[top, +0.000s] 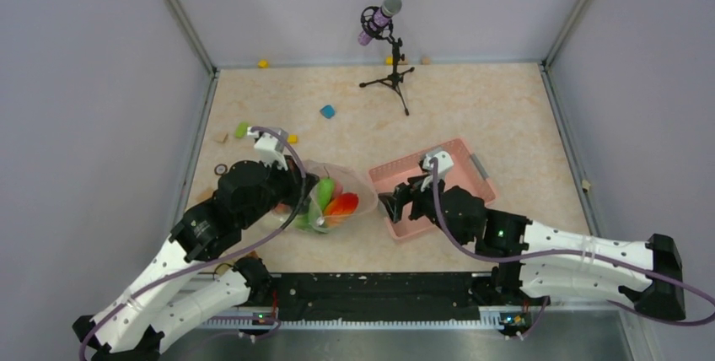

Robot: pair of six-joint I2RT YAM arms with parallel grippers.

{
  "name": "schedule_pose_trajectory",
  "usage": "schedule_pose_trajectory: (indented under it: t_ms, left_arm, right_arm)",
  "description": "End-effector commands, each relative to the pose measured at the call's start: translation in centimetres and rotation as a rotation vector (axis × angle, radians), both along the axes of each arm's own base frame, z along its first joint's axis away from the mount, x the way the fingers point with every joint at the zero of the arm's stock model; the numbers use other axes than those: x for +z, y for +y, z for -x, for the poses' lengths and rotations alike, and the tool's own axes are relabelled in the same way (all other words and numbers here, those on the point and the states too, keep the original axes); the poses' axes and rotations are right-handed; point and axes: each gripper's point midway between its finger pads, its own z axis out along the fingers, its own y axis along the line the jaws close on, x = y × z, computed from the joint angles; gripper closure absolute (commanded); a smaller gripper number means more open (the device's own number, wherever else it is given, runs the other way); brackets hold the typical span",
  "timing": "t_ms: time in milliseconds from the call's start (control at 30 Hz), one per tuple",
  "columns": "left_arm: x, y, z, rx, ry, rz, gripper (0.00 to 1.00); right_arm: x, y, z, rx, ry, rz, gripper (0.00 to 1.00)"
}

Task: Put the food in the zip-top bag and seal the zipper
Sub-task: Zip the zipper food storage bag at the center of the board.

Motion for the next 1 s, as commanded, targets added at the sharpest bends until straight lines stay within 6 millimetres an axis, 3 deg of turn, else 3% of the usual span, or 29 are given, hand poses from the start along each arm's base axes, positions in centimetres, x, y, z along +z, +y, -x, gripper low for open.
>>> schedule_pose_trajectory:
  t_ms: [0,167,333,467,600,667,733,800,900,967]
  left_arm:
    - [2.2,-1.4,-0.3,-0.068,-0.069,0.039,1.0]
    - [2.3,-2.3,0.2,-0.145,-0.085,0.02,1.0]
    - [2.5,-4.6,2.3,-0.349,-0.085,0.027,1.0]
    - [2.7,-5.0,3.0,-0.404,-0.098,0.021,1.0]
    - [3.2,-4.6,3.1,-0.401,-0.126,0.019,1.0]
    - [3.4,-4.3,2.8,-0.379,-0.135,0.018,0.99]
    - [3.6,-3.9,2.5,-0.338,-0.127,0.019,0.72]
    - [4.0,-3.5,2.3,-0.3,-0.108,0.031,0.32]
    - [4.7,-2.4,1.9,-0.213,-0.089,0.058,0.05]
    - [5.5,-1.0,1.7,-0.13,-0.091,0.075,0.03]
  right_arm:
    - [3.4,2.0,0.4,0.12,-0.116,-0.035,0.15]
    - [3.8,5.5,-0.5,0.253,-0.158,0.046,0.16]
    - [2.9,9.0,-3.0,0.292,-0.128,0.146,0.22]
    - [1.3,10.1,-4.3,0.321,-0.034,0.157,0.49]
    - [1.3,10.3,-4.0,0.363,-0.022,0.124,0.99]
    - [1.4,9.9,-3.9,0.361,-0.003,0.116,1.0]
    - [1.5,9.0,-4.4,0.311,0.018,0.117,1.0]
    - [1.4,7.3,-5.4,0.21,0.056,0.131,1.0]
    - [1.5,4.1,-7.4,0.03,0.13,0.165,1.0]
    - [1.0,1.8,-8.4,-0.074,0.188,0.234,1.0]
